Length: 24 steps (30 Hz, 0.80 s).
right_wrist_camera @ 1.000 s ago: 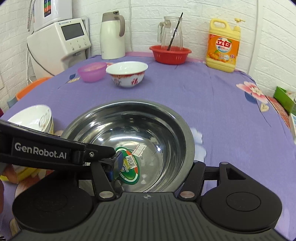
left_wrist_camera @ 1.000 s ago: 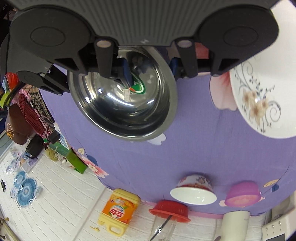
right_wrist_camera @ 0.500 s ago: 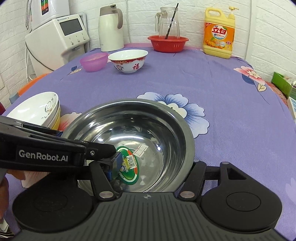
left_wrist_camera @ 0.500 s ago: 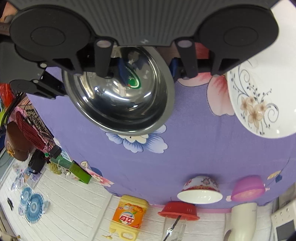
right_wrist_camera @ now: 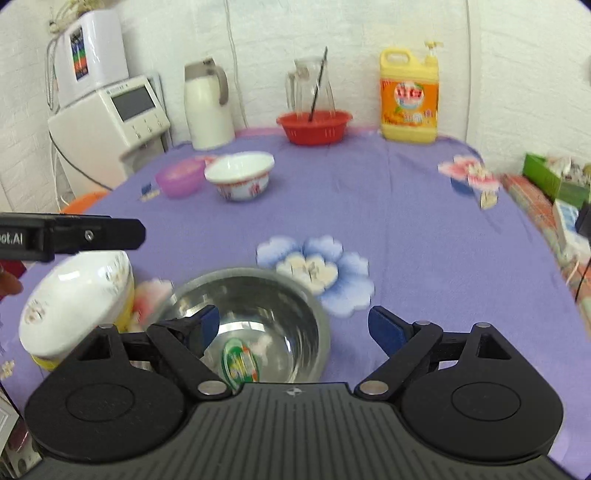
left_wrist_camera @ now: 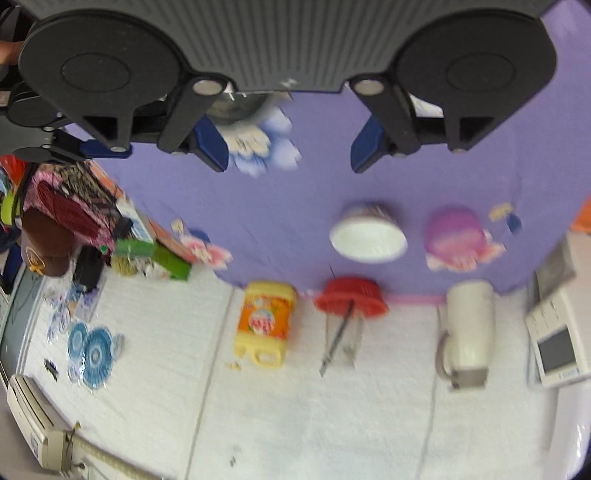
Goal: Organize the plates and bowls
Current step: 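Set the steel bowl down beside the plates and open both grippers, then move both grippers to the white patterned bowl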
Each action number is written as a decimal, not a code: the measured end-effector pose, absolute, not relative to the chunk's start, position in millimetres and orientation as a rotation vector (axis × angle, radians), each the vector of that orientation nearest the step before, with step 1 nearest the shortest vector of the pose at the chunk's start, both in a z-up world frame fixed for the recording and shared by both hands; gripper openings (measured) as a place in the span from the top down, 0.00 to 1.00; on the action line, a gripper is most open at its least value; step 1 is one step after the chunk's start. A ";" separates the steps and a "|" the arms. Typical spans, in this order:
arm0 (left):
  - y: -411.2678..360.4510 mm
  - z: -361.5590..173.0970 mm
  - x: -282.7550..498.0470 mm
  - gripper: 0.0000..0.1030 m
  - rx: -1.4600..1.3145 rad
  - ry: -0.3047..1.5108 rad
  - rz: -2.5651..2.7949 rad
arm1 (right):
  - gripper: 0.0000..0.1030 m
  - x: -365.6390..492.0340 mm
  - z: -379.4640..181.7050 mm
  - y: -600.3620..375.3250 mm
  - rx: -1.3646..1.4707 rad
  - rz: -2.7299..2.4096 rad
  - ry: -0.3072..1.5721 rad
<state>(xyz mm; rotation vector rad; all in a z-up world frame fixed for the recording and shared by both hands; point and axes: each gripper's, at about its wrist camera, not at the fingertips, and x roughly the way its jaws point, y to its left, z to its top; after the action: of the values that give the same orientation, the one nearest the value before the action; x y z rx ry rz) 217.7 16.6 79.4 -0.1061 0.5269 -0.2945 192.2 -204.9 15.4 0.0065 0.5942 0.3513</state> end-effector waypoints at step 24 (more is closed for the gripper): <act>99.9 37.3 398.2 0.20 -0.442 0.760 -0.164 | 0.00 419.3 51.2 -153.3 0.028 0.414 0.684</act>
<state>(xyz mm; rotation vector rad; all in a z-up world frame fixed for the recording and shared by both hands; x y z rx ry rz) 398.2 99.9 37.3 -0.4420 0.7597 -0.1636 419.3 -153.3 51.2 0.0281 0.6836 0.4143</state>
